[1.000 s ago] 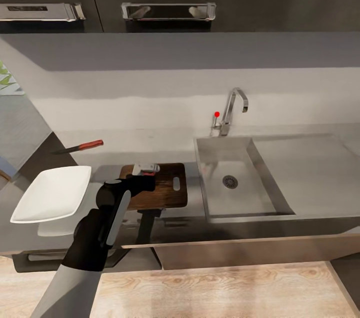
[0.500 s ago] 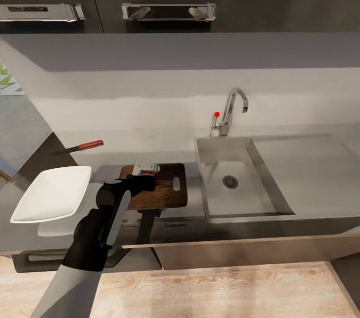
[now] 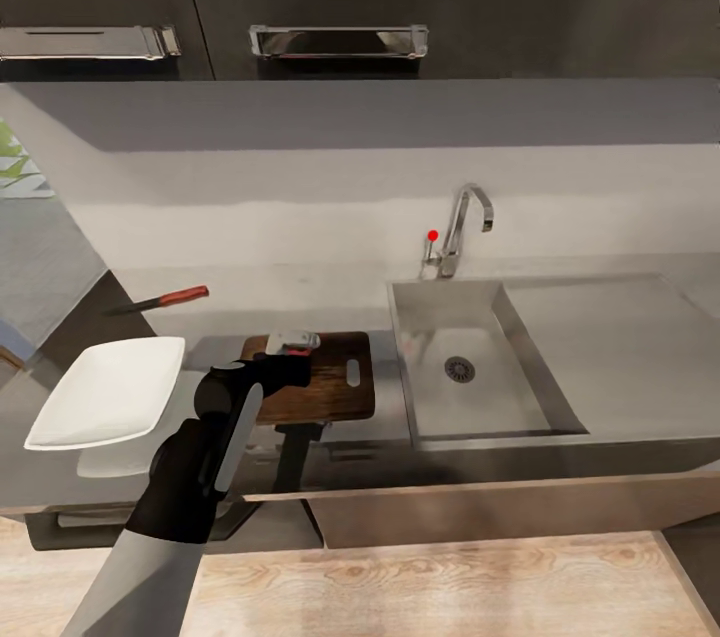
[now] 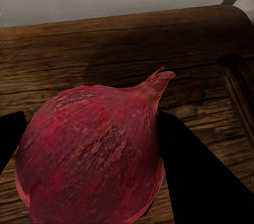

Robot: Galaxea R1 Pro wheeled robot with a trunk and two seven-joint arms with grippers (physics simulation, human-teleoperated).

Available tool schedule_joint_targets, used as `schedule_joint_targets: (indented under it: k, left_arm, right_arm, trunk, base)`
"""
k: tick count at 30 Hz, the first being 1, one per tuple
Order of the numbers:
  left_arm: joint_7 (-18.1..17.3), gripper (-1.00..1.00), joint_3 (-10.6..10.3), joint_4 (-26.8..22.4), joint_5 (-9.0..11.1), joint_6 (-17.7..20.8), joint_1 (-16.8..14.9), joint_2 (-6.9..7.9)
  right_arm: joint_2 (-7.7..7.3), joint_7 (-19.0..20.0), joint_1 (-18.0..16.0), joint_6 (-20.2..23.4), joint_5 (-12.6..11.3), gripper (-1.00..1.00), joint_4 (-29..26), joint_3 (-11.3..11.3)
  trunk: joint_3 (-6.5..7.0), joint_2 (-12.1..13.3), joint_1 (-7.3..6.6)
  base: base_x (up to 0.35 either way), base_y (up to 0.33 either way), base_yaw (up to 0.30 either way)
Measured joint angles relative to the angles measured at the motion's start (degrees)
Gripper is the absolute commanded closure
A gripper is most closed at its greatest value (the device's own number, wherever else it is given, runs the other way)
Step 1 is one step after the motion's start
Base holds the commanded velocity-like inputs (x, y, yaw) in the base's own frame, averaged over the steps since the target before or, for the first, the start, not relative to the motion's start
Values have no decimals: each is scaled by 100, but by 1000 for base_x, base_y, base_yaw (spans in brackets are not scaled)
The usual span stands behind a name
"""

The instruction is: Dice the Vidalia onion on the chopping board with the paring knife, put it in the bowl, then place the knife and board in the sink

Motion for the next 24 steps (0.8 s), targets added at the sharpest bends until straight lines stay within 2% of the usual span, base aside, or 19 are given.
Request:
schedule_joint_targets:
  k: [18,19,24]
  left_arm:
    - [6,100,0,-7,-2,2,1,5]
    - [6,-100,0,-10,-3,1,2,11]
    - [-15,-100,0,-34,-9,-3,136,32]
  right_arm:
    - [-7,0,0,0,0,-100,0,0]
    - [-7,0,0,0,0,-100,1,0]
    - [-6,0,0,3,0,-100,0,0]
  trunk:
    - [17,0,0]
    - [17,0,0]
    - [17,0,0]
  base:
    - [0,0,0]
    - [0,0,0]
    - [0,0,0]
